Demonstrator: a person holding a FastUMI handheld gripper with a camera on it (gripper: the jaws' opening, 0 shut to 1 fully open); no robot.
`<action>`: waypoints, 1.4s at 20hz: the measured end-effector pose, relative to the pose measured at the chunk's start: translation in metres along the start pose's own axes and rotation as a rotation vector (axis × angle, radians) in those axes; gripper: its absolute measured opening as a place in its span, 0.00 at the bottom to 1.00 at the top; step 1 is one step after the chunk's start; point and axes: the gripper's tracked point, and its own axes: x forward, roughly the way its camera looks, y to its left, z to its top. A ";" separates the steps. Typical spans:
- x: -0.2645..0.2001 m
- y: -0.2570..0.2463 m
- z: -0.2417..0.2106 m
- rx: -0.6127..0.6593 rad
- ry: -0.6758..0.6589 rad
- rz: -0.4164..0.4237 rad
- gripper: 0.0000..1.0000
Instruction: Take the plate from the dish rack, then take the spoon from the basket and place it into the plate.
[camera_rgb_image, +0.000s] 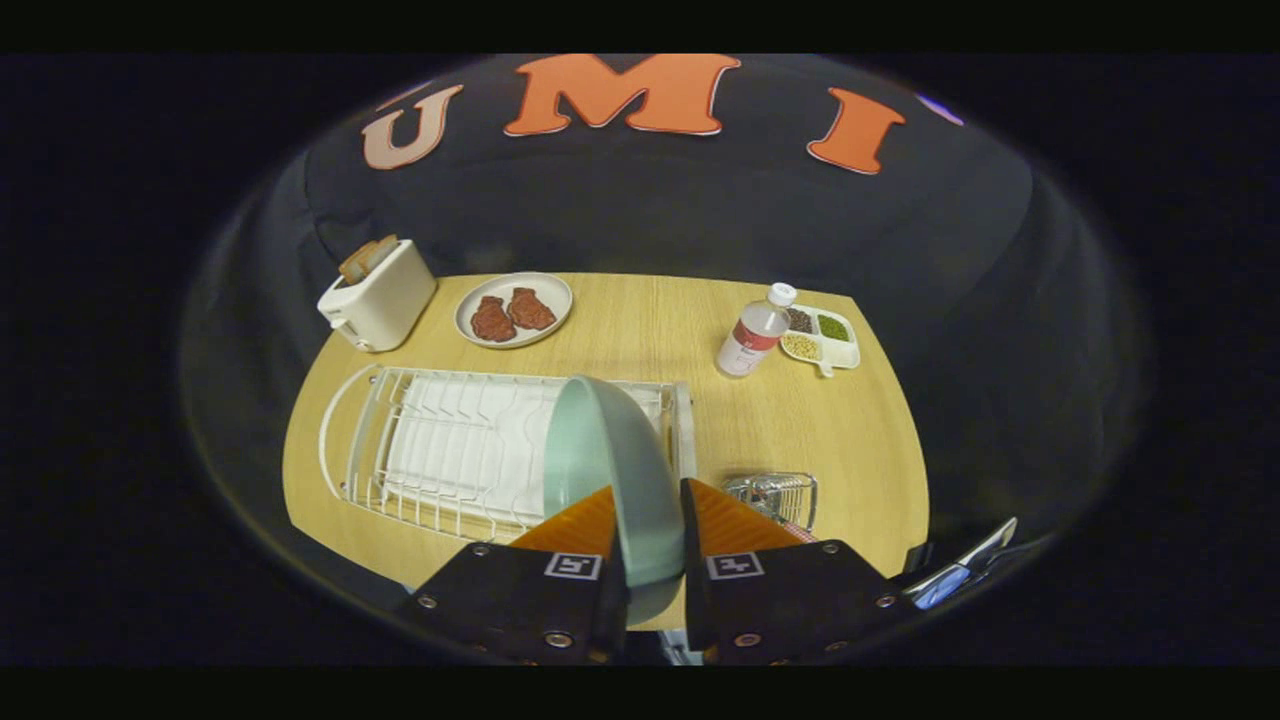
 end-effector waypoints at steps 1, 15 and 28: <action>-0.005 0.000 -0.004 0.020 -0.002 0.031 0.24; -0.022 -0.036 -0.138 0.188 0.085 0.217 0.24; 0.033 -0.016 -0.220 0.349 0.142 0.390 0.24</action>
